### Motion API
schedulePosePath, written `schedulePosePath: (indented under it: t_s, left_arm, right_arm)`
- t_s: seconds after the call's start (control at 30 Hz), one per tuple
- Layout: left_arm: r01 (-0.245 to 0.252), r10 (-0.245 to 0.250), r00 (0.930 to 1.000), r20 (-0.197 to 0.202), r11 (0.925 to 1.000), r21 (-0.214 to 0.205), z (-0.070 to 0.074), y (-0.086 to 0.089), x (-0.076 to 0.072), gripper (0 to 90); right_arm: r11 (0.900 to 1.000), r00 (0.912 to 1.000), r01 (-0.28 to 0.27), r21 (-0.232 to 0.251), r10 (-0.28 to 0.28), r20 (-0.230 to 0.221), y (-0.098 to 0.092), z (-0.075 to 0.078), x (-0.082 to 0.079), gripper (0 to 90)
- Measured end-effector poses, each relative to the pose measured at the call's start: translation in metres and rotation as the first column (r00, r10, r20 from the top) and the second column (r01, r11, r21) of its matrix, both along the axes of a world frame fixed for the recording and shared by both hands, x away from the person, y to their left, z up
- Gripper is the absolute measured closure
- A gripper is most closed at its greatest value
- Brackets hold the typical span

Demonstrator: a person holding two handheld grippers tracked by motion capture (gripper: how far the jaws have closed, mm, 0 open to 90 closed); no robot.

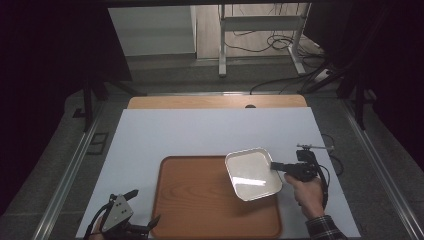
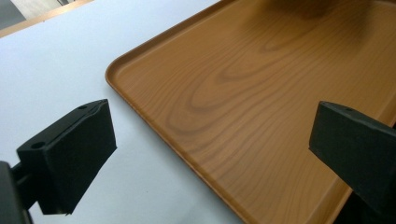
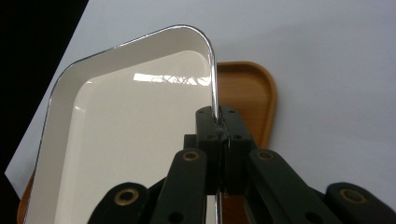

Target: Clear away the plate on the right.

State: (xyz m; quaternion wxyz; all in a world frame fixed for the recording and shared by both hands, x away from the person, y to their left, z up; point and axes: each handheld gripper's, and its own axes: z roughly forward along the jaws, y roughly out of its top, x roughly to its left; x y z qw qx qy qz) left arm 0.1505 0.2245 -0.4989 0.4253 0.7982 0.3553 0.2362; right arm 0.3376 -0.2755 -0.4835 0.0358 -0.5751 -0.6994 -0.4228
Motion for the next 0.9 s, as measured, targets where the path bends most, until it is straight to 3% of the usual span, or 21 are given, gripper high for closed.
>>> schedulePosePath:
  t_s: [0.53, 0.7, 0.9]
  left_arm:
    - [0.001, -0.001, 1.0, -0.002, 1.0, 0.001, 0.0, 0.0, 0.0, 0.3]
    - [-0.001, 0.001, 1.0, -0.003, 1.0, -0.003, 0.0, 0.001, 0.0, 0.3]
    - [0.001, -0.001, 1.0, -0.004, 1.0, -0.003, 0.0, 0.001, 0.0, 0.3]
  right_arm:
    - [0.9969, 0.9967, -0.078, 0.011, 0.078, -0.022, 0.056, -0.009, 0.005, 88.1]
    - [0.9944, 0.994, -0.106, -0.002, 0.105, -0.03, 0.076, -0.014, 0.007, 88.1]
    - [0.9925, 0.9933, -0.111, -0.052, 0.109, -0.039, 0.094, -0.021, 0.01, 88.0]
